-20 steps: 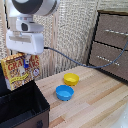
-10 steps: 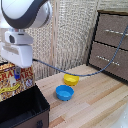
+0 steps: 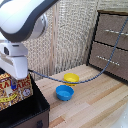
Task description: Position your gripper near the granola bar, please. Lightly grip the granola bar with your gripping tool. Relocate your gripper along with the granola bar toward the leading division of the caddy with caution. Gently release the granola bar into the leading division of the caddy.
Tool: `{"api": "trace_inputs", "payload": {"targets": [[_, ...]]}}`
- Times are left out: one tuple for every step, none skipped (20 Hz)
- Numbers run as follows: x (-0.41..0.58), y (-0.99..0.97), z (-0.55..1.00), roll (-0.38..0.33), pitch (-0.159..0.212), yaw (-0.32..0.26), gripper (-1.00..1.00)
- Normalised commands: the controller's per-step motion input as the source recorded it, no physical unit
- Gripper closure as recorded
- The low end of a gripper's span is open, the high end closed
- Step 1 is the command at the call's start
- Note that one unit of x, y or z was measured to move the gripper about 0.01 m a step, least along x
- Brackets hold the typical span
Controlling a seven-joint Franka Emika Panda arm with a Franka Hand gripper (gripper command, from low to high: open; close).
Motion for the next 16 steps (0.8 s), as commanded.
{"api": "trace_inputs", "payload": {"targets": [[-0.354,0.49,-0.43,-0.036,-0.005,-0.150,1.00],[-0.363,0.51,-0.42,-0.043,0.000,-0.152,1.00],[-0.374,0.49,-0.39,-0.038,0.000,-0.145,1.00],[-0.383,0.46,-0.35,-0.025,0.000,-0.141,1.00],[-0.337,0.38,-0.23,-0.009,0.000,-0.129,1.00],[-0.254,0.31,-0.06,-0.004,0.030,-0.119,1.00],[-0.146,0.25,0.00,-0.019,0.086,-0.110,1.00],[-0.080,0.19,0.06,-0.025,0.117,-0.096,-1.00],[0.000,0.00,0.24,-0.003,0.148,-0.051,-1.00],[0.054,0.00,0.28,0.000,0.115,-0.026,-1.00],[0.186,0.00,0.29,0.000,0.073,-0.042,-1.00],[0.226,0.00,0.33,0.000,0.018,-0.063,-1.00],[0.217,-0.17,0.34,0.000,0.000,-0.069,-1.00],[0.183,-0.19,0.33,0.000,0.000,-0.093,-1.00],[0.234,-0.11,0.25,0.000,0.001,-0.070,-1.00],[0.260,-0.09,0.23,0.000,0.065,-0.042,-1.00]]}}
